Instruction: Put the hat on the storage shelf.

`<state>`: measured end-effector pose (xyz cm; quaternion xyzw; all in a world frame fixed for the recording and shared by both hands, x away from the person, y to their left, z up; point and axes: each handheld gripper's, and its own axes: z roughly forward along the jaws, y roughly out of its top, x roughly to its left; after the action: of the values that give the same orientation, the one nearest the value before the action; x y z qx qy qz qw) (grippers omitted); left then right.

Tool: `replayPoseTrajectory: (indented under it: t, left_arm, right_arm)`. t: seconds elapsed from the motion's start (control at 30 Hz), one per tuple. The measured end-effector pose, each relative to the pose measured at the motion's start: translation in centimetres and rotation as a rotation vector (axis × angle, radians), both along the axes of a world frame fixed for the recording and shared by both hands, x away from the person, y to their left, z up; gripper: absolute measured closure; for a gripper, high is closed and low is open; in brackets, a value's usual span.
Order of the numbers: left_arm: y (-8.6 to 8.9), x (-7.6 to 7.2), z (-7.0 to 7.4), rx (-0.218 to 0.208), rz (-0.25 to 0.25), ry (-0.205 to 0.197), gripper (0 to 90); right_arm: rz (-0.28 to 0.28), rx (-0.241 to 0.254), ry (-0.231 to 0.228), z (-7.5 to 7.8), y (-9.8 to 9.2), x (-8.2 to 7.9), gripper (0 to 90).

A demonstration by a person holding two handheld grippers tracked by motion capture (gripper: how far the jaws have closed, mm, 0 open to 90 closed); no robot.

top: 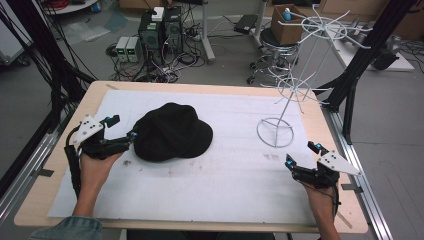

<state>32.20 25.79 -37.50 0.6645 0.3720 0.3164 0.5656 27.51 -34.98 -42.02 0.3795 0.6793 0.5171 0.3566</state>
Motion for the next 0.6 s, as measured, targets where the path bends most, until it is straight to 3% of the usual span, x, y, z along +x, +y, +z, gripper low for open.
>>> replayPoseTrajectory:
  t: [0.27,0.43,0.5,0.6]
  left_arm:
    - [-1.3,1.4,-0.4,-0.022,-0.023,0.001,19.9]
    - [-2.2,2.4,-1.0,-0.080,-0.047,0.007,20.4]
    - [-2.5,2.9,-1.1,-0.067,-0.037,0.010,20.6]
    - [-3.1,3.5,-1.3,-0.079,-0.034,-0.002,20.4]
  right_arm:
    - [-0.009,-0.016,-0.003,0.0,-0.4,-0.6,10.8]
    - [-0.014,-0.018,0.003,-0.1,-0.4,-0.6,10.8]
    - [-0.010,-0.023,0.004,-0.1,-0.3,-0.6,10.8]
    - [-0.012,-0.021,0.003,0.0,-0.2,-0.7,10.8]
